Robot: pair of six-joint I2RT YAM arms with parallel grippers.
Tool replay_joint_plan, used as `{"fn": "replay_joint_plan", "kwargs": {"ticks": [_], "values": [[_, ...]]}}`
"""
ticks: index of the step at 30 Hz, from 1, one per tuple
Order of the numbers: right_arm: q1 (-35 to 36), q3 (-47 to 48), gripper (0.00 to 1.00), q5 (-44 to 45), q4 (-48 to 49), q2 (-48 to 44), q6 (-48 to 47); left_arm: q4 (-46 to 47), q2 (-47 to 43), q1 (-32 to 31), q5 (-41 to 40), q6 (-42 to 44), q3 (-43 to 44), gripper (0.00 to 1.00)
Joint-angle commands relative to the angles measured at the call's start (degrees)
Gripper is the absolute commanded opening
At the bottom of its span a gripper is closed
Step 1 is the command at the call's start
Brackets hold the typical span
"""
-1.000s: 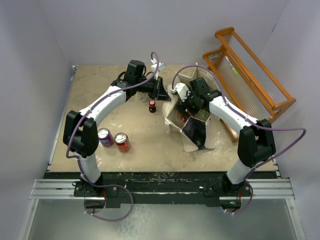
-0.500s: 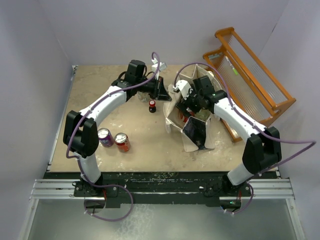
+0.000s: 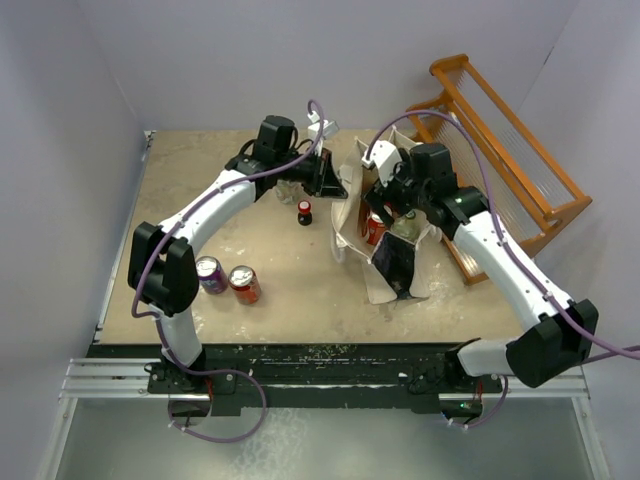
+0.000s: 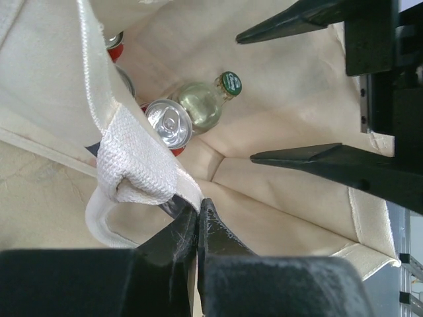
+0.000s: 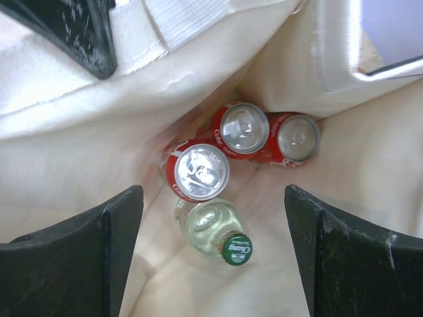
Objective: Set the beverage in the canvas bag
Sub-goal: Place the drink in the canvas bag, then pick up the drink from the center of the board.
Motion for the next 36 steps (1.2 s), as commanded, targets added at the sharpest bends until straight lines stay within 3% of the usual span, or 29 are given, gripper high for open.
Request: {"fn": "replay_joint_plan", "kwargs": {"ticks": [1,6,12,17,27,36], "values": [[-0.1,5.4,0.87,1.8,3.7,-2.2,2.4,3.2,0.2,-0.2,-0.9,-0.2,4.4,0.06],[0.6,10.8,0.86,0.0,4.4,-0.4,5.4,3.4,0.1,-0.3,-0.5,-0.6,4.9,0.22],[2.6,15.9,0.86,-0.7,5.5,2.1,6.8,1.8,-1.9,0.2,-1.8,1.0,4.8,0.59],[5.4,19.2,0.85,-1.4,7.0,4.0,7.2,-0.2,-4.5,2.9,-3.0,3.1,4.8,0.78],[15.6,24.5,0.85,-5.0,10.1,10.4,4.7,-3.2,-12.2,19.0,-5.8,5.5,1.0,0.98],[18.5,30.4,0.85,-9.0,4.9,18.6,1.9,-9.5,-18.8,25.1,-13.4,13.3,-2.9,0.99]]}}
